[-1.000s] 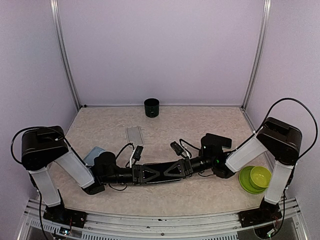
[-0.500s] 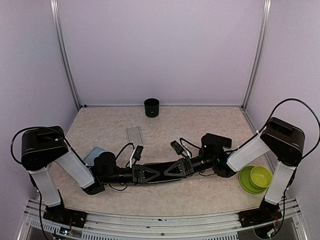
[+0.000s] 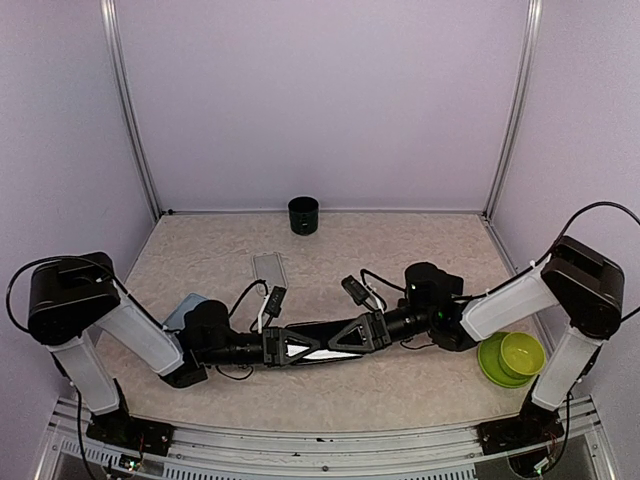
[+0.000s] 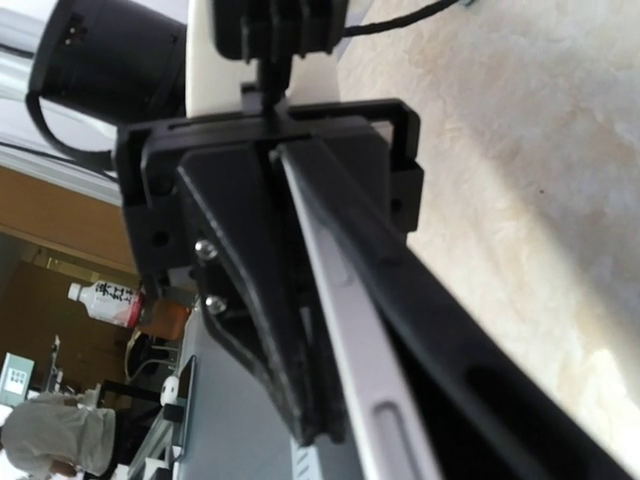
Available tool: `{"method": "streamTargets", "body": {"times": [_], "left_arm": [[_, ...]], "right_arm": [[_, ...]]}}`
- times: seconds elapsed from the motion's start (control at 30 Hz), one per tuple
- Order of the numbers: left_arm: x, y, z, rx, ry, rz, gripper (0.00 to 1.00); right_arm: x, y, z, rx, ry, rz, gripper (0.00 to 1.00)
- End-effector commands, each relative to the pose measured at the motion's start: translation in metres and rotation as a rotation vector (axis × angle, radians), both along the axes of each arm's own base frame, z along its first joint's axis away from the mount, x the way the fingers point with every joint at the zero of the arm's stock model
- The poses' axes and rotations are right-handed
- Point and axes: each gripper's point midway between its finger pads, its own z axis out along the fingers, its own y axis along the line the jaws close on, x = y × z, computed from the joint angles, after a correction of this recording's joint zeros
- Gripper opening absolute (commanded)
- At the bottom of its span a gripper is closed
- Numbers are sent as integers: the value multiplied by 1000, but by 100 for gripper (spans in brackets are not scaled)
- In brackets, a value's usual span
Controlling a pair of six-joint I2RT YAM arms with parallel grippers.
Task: Put the phone into the phone case
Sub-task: Install the phone into the phone case.
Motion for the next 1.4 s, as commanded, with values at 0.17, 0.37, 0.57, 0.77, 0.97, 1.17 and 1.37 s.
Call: {"method": "streamTargets", "body": {"times": [0.17,0.37,0.57,0.77,0.97,1.17,1.37], "left_arm": [[-7,4,12,28,-117,-15,0],[-7,8,12,47,-137,-9,0],[-6,11,14,61,-163,-3,0],[-8,14,16,71,-198,-4,0],[-8,18,19,85,-242,0,0],[-11,22,27,79,-300,-1,0],[-14,26,38,64,-364,-1,0]], "right_arm": [[6,-5,-6,-77,-10,-52,44],[6,-9,-7,-101,-21,-63,45],[7,-13,-3,-110,-43,-73,46],[7,-17,-2,-126,-55,-81,46],[4,-24,2,-140,-82,-80,46],[2,-32,12,-145,-138,-86,46],[-3,-41,25,-136,-201,-80,46]]}}
